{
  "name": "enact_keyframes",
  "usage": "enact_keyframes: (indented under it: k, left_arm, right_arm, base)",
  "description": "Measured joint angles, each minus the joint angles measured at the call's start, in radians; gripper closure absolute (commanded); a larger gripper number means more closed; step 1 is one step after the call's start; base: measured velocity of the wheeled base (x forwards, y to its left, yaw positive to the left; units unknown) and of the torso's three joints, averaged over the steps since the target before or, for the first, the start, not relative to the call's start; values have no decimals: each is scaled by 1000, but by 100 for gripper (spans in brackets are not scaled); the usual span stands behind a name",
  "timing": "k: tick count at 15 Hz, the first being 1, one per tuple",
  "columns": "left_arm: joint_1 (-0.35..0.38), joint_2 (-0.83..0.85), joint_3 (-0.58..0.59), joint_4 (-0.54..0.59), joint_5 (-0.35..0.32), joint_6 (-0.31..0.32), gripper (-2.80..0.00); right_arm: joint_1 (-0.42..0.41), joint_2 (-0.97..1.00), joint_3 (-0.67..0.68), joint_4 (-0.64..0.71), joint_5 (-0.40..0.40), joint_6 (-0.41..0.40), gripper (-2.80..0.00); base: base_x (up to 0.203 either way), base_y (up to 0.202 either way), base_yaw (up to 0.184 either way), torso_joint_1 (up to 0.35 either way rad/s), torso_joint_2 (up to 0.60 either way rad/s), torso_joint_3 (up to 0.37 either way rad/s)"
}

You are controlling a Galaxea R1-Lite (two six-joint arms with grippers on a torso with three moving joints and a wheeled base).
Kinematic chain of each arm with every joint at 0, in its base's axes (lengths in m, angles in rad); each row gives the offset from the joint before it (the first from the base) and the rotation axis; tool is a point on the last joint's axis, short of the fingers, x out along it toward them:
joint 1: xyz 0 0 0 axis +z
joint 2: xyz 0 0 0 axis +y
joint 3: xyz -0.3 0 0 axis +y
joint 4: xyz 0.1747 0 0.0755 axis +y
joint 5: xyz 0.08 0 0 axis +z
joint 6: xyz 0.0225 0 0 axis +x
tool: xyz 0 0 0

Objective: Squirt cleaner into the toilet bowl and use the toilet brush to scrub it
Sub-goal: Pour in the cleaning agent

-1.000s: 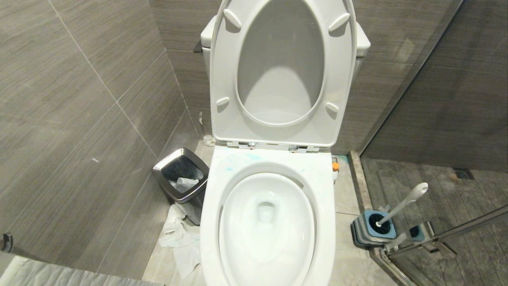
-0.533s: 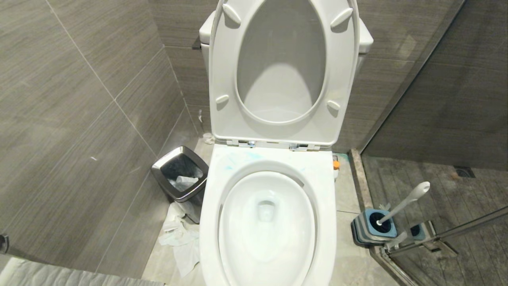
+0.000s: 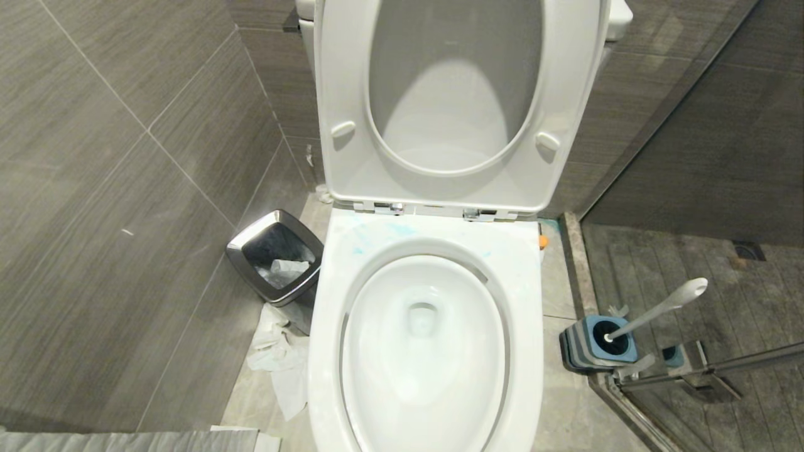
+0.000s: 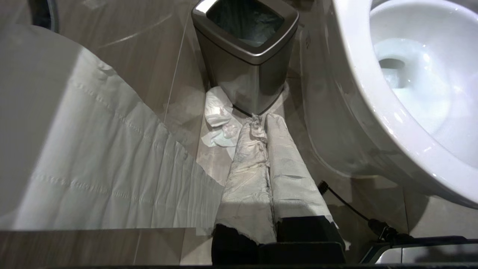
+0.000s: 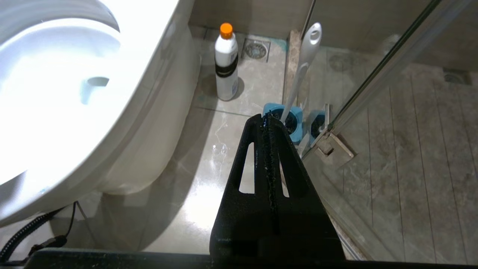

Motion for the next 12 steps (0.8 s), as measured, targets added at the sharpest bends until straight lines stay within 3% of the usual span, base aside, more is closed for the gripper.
enact_keyframes:
  k: [12]
  left_arm:
    - [0,0,0,1,-1,24,0]
  right_arm:
    - [0,0,0,0,0,0,0]
  base:
    - [0,0,0,5,3,-199]
